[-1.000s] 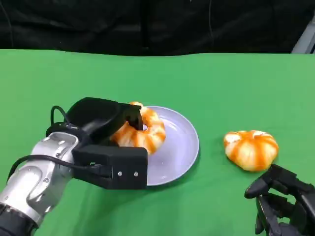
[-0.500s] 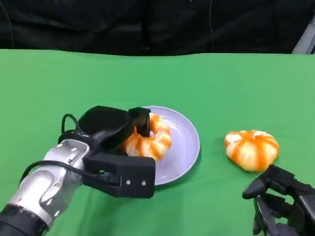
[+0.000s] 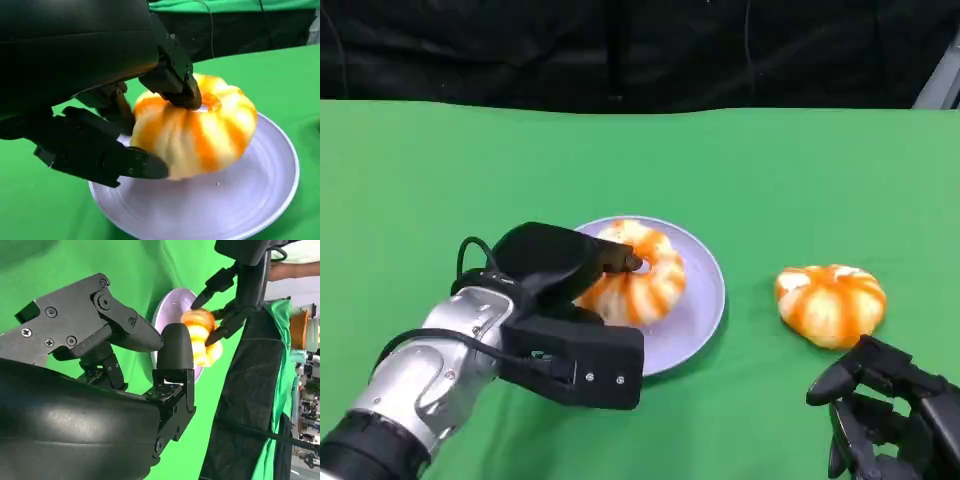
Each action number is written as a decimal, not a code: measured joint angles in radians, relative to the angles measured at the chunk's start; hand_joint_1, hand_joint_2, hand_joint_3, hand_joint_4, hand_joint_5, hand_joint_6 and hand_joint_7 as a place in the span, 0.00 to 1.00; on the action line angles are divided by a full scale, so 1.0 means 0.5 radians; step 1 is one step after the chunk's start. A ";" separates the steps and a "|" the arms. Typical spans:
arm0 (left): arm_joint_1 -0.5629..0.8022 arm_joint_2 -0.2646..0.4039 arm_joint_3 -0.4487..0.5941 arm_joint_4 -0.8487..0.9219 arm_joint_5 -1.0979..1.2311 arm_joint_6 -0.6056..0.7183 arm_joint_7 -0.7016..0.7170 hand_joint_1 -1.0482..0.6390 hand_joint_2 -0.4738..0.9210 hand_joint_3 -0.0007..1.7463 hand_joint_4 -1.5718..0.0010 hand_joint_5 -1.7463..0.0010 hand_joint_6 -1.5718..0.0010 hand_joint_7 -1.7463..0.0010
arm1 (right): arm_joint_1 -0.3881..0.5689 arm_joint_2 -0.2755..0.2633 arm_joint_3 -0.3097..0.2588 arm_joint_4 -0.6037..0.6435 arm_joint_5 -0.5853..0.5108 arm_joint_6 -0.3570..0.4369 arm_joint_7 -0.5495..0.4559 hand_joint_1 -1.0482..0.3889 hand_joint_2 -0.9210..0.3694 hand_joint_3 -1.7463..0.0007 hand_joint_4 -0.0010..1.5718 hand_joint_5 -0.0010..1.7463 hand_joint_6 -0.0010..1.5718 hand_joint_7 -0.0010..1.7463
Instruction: Grasp the bread from the table and place it into the plate.
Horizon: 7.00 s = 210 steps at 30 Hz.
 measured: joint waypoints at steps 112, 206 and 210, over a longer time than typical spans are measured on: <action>-0.243 0.410 0.219 -0.685 -0.725 0.383 -1.476 0.00 1.00 0.38 0.84 1.00 0.56 0.98 | 0.023 0.008 0.017 -0.062 -0.039 0.045 -0.014 0.69 0.18 0.41 0.48 1.00 0.41 0.93; 0.326 -0.033 1.048 -0.974 -1.930 1.094 -1.295 0.73 0.85 0.65 0.66 0.52 0.49 0.98 | 0.015 0.010 0.038 -0.092 -0.057 0.072 -0.027 0.68 0.19 0.40 0.47 1.00 0.41 0.92; 0.332 -0.025 1.061 -1.031 -1.983 1.135 -1.263 0.74 0.85 0.65 0.66 0.51 0.49 0.99 | 0.003 0.010 0.042 -0.092 -0.057 0.072 -0.029 0.68 0.19 0.40 0.47 1.00 0.41 0.92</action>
